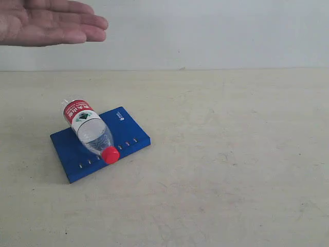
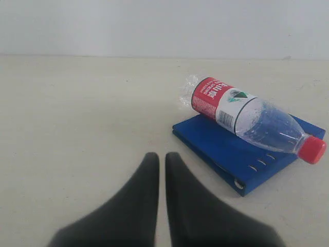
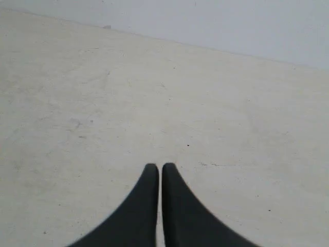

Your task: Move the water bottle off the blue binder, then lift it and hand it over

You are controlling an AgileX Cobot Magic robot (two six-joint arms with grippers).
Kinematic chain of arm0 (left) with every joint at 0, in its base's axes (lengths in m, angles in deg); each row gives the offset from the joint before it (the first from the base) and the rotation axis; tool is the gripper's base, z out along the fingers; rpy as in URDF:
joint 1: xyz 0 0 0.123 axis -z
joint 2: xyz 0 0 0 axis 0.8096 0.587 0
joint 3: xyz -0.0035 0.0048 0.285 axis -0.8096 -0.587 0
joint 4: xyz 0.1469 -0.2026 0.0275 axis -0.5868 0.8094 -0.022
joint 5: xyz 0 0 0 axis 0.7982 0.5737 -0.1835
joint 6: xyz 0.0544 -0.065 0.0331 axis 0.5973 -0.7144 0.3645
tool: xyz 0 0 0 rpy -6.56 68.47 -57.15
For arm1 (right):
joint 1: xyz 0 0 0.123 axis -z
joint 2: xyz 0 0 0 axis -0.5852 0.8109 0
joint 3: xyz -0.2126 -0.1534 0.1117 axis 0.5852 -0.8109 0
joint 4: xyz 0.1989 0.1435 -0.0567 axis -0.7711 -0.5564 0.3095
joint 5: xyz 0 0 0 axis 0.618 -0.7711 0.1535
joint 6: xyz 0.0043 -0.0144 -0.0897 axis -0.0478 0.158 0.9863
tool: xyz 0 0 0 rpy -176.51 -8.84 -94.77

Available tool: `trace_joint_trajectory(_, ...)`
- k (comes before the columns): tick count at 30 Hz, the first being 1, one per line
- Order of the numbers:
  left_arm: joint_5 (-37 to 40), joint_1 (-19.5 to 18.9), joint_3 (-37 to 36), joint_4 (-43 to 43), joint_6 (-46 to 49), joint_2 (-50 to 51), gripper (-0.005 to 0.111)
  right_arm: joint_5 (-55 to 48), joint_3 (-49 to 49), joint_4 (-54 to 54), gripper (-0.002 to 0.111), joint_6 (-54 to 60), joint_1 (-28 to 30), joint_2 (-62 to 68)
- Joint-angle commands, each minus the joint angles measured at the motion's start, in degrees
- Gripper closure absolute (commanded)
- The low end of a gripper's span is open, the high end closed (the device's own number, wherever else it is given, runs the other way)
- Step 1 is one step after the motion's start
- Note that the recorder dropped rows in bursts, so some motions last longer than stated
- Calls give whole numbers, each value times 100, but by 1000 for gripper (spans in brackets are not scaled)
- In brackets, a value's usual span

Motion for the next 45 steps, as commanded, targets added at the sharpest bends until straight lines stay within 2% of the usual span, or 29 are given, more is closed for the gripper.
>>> trace_joint_trajectory(1, -3, 10, 3, -12, -43, -20, 102, 52, 6, -7, 108, 13, 19, -26)
trace_joint_trajectory(5, -3, 10, 3, -12, -43, -20, 102, 52, 6, -7, 108, 13, 19, -26)
trace_joint_trajectory(9, -3, 10, 3, -12, -43, -20, 102, 105, 6, 888, 108, 980, 19, -26)
trace_joint_trajectory(12, -3, 10, 3, -12, -43, -20, 102, 132, 6, 1163, 108, 1163, 19, -26)
trace_joint_trajectory(16, -3, 10, 3, -12, -43, -20, 102, 922, 6, 1301, 108, 1076, 19, -26)
trace_joint_trajectory(18, -3, 10, 3, -12, -43, -20, 102, 1284, 6, 865, 108, 828, 19, -26)
trace_joint_trajectory(21, -3, 10, 3, -12, -43, -20, 102, 1658, 6, -894, 108, -402, 19, -26)
trace_joint_trajectory(23, -3, 10, 3, -12, -43, -20, 102, 1556, 6, -1793, 108, -1253, 19, -26)
trace_joint_trajectory(27, -3, 10, 3, -12, -43, -20, 102, 1513, 6, -2322, 108, -1761, 19, -26)
trace_joint_trajectory(29, -3, 10, 3, -12, -43, -20, 102, 2326, 6, -3103, 108, -2039, 19, -26)
trace_joint_trajectory(31, -3, 10, 3, -12, -43, -20, 102, 3511, 419, -3296, 108, -2117, 19, -26)
trace_joint_trajectory(33, -3, 10, 3, -12, -43, -20, 102, 4121, 1147, -2712, 108, -2145, 19, -7)
trace_joint_trajectory(34, -3, 10, 3, -12, -43, -20, 102, 3961, 1612, -2066, 108, -2305, 3, 189)
trace_joint_trajectory(35, -3, 10, 3, -12, -43, -20, 102, 3494, 1995, -1114, 108, -2681, -35, 420)
trace_joint_trajectory(37, -3, 10, 3, -12, -43, -20, 102, 2194, 2863, 1120, 108, -4157, -216, 1203)
trace_joint_trajectory(39, -3, 10, 3, -12, -43, -20, 102, 1453, 3300, 2342, 108, -4680, -544, 2139)
trace_joint_trajectory(41, -3, 10, 3, -12, -43, -20, 102, 1188, 3487, 2547, 108, -4170, -992, 2978)
trace_joint_trajectory(45, -3, 10, 3, -12, -43, -20, 102, 1049, 3564, 1401, 108, -2331, -2505, 4701)
